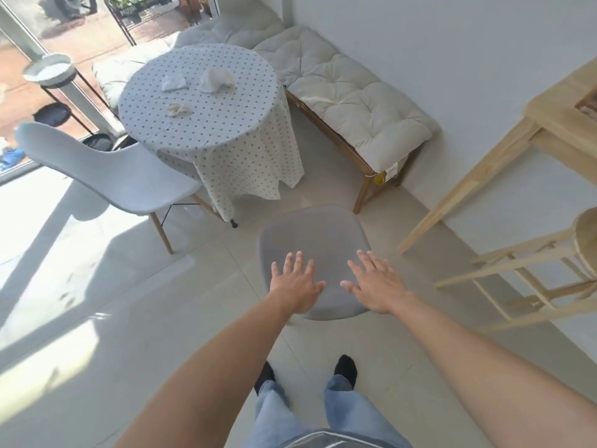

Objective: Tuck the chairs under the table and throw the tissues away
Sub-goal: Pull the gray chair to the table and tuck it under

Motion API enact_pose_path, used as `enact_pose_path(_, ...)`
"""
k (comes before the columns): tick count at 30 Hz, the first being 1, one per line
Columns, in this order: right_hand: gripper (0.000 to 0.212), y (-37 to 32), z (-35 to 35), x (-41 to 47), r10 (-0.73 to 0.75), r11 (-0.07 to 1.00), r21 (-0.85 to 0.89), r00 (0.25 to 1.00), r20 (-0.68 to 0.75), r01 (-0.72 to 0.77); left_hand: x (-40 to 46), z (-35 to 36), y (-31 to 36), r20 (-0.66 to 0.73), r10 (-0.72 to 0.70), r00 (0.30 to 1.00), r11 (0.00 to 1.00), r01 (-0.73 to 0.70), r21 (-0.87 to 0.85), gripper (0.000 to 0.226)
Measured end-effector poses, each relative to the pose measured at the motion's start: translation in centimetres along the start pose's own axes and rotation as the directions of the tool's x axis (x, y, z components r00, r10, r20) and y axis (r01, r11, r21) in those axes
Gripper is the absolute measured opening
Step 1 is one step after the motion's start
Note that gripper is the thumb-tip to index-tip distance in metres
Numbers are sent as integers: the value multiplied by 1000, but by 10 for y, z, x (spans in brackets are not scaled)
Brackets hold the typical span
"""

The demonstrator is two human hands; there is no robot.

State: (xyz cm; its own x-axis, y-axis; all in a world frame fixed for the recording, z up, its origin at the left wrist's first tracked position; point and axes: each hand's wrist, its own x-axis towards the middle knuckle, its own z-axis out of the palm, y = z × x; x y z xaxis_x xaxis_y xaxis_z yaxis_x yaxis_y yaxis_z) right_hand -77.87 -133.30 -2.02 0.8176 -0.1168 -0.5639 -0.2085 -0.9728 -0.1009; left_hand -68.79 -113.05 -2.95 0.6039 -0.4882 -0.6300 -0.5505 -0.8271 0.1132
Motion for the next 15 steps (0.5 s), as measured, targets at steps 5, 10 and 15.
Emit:
enact_pose_path(5, 71, 18, 26, -14, -95, 995, -16, 994, 54, 96, -14, 34, 37, 3, -27, 1000, 999, 27, -26, 75)
enact_pose_path(10, 73, 31, 52, -31, -170, 984, -40, 981, 90, 174, -33, 65, 66, -4, -36, 999, 999, 36, -38, 75)
enact_pose_path(15, 70, 35, 62, -32, -218, 972, -81, 975, 31, 220, -47, 83, 75, -46, -35, 998, 999, 36, 19, 73)
